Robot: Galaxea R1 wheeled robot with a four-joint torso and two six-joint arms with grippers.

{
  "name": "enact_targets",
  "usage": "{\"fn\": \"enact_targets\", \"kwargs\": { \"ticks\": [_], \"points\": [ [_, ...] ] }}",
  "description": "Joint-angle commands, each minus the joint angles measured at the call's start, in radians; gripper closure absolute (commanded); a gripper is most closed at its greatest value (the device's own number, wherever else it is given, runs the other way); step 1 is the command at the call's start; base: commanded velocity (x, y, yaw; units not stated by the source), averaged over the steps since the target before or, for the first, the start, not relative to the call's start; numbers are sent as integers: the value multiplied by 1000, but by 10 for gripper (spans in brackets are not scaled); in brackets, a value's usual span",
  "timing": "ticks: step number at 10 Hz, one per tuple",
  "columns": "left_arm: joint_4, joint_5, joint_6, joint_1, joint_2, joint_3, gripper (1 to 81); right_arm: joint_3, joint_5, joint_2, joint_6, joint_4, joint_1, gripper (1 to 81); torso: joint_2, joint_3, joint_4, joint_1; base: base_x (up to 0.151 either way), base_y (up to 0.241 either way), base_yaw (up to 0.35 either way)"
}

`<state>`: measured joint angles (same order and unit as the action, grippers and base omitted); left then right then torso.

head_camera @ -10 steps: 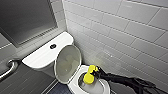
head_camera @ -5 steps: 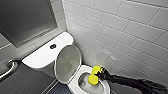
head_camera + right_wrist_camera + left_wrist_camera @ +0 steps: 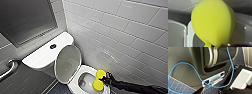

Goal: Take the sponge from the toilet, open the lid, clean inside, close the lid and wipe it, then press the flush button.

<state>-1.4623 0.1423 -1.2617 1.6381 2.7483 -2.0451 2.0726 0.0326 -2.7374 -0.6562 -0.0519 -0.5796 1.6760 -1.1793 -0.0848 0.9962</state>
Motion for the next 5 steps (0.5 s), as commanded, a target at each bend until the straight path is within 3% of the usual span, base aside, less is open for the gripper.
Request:
{"fn": "enact_targets", "kwargs": {
  "ticks": [1,5],
  "points": [
    [-6,33,1,39,8,32,10,-134,-29,134,-13,-16,43,811,0,0,0,0,0,0,0],
    [-30,33,1,41,18,32,10,-260,-6,259,-13,-16,-33,811,0,0,0,0,0,0,0]
  ]
}}
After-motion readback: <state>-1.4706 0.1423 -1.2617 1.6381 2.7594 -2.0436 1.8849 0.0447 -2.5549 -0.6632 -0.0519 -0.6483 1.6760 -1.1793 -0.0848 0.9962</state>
